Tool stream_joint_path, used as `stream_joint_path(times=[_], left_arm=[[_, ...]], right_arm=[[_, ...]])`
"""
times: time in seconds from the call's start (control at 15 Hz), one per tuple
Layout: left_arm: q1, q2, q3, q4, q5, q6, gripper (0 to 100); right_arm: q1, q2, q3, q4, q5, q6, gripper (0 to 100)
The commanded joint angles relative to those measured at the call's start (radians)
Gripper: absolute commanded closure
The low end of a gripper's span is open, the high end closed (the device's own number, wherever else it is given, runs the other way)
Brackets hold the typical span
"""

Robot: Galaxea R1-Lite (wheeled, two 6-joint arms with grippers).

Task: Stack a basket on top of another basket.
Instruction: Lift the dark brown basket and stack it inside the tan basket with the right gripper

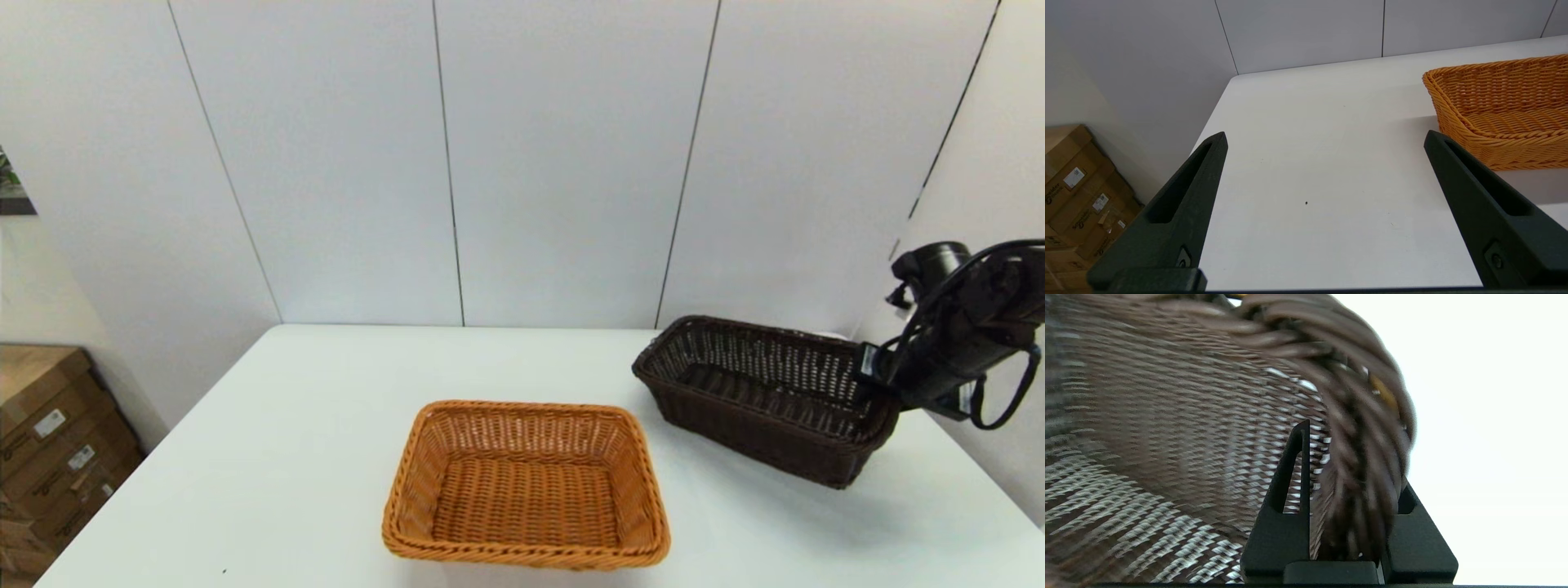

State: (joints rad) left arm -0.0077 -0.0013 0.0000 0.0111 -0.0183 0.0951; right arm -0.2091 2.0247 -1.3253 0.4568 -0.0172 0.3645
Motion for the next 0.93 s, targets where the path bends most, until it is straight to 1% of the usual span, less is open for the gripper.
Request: stream_joint_path(times=[0.07, 0.2, 0.27, 0.4, 0.6, 0.67, 0.73, 0.8, 0.87, 0.93], left_arm=[[0.0, 0.0, 0.002, 0.0, 0.0, 0.0, 0], [0.0, 0.0, 0.002, 0.0, 0.0, 0.0, 0], [0.0, 0.0, 0.002, 0.0, 0.0, 0.0, 0], [0.0, 0.0, 0.002, 0.0, 0.0, 0.0, 0], [0.0, 0.0, 0.002, 0.0, 0.0, 0.0, 0], [0.0, 0.0, 0.002, 0.001, 0.0, 0.0, 0], [0.0, 0.0, 0.002, 0.0, 0.0, 0.0, 0], [0.0, 0.0, 0.002, 0.001, 0.0, 0.0, 0], [0.0, 0.0, 0.002, 0.0, 0.0, 0.0, 0], [0.0, 0.0, 0.002, 0.001, 0.0, 0.0, 0]], right_arm=[[-0.012, -0.164, -0.072, 0.094, 0.039, 0.002, 100], [-0.018, -0.199, -0.074, 0.143, 0.068, 0.002, 100], [-0.018, -0.213, -0.075, 0.169, 0.094, 0.002, 100], [-0.022, -0.245, -0.075, 0.237, 0.163, 0.001, 100], [-0.016, -0.296, -0.083, 0.329, 0.324, -0.006, 100], [-0.006, -0.311, -0.089, 0.37, 0.381, -0.012, 100], [0.011, -0.322, -0.091, 0.401, 0.427, -0.019, 100], [0.036, -0.328, -0.086, 0.421, 0.453, -0.029, 100], [0.068, -0.334, -0.072, 0.434, 0.465, -0.041, 100], [0.097, -0.343, -0.052, 0.436, 0.465, -0.056, 100]])
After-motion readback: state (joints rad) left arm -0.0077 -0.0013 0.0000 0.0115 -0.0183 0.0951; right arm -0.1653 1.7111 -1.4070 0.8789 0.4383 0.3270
